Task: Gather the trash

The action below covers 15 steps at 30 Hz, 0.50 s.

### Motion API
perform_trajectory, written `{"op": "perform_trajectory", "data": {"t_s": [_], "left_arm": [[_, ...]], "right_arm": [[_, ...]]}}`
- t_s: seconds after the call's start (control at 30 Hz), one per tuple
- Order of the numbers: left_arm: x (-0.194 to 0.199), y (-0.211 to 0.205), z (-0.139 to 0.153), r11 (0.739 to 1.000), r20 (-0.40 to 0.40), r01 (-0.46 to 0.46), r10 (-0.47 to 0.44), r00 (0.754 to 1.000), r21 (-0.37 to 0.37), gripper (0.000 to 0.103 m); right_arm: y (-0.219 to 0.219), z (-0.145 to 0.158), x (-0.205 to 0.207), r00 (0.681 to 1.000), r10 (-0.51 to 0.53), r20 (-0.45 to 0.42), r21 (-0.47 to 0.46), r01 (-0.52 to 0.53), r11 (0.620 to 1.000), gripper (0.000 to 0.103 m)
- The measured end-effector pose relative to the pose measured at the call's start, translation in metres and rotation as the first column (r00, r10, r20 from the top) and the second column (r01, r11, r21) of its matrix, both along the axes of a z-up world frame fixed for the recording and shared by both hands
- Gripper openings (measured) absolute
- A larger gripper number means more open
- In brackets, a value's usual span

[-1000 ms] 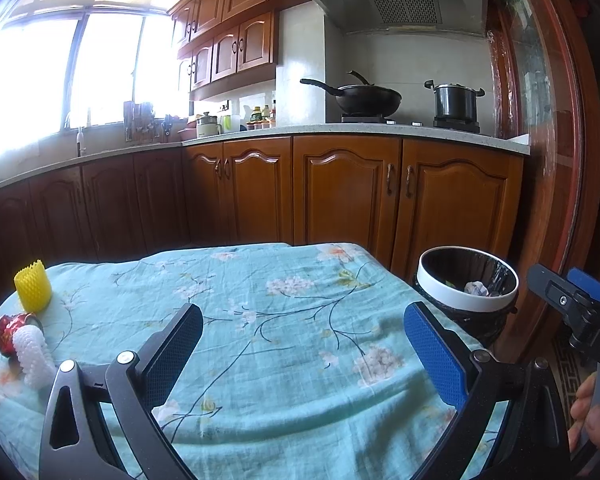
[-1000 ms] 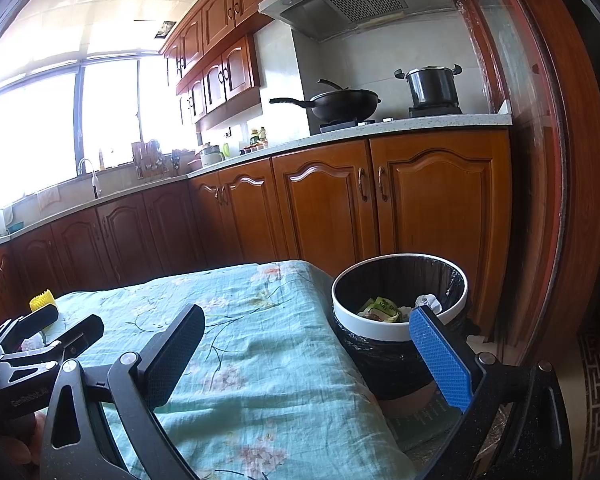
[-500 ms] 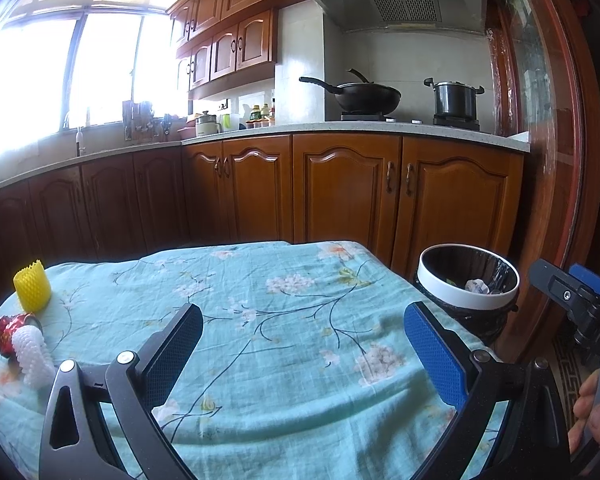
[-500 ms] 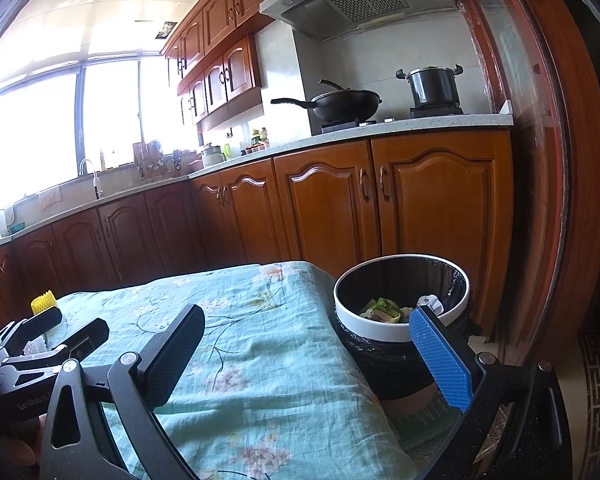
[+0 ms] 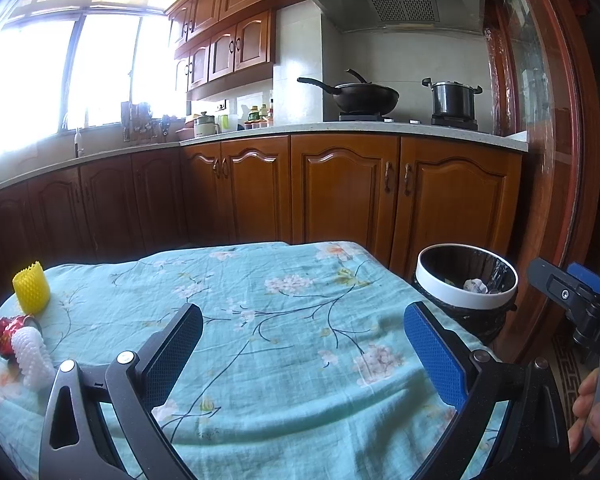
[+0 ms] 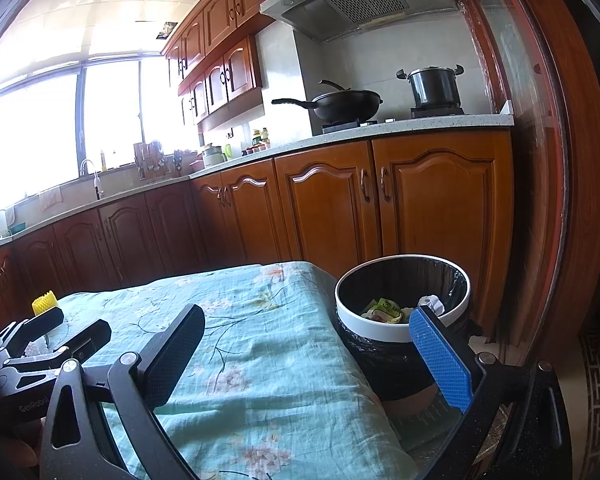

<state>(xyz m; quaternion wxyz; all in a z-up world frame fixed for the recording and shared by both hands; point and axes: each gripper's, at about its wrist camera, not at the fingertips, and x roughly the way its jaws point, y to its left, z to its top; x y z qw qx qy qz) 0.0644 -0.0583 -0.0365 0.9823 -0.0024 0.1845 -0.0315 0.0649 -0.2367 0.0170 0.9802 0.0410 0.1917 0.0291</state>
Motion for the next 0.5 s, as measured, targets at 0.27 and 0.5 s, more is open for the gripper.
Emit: {"op": "perform_trajectory", "data": {"t_s": [0.27,0.5], "left_arm": [[0.0,-0.0001,0.0001,1.0,-0.001,0.001,-0.001,1.0,-0.001,0.101],[-0.0008,0.0,0.0002,1.0,-0.004,0.006,-0.006,1.0,-0.006,0.101]], "right_arm": [[0.0003,0.0001,0.0004,1.0,0.002,0.0,0.001,-0.002,1.0,0.103],[0.0017,-0.0002,-0.0005,1.0,0.001,-0.003,0.001,-0.001,1.0,0.103]]}}
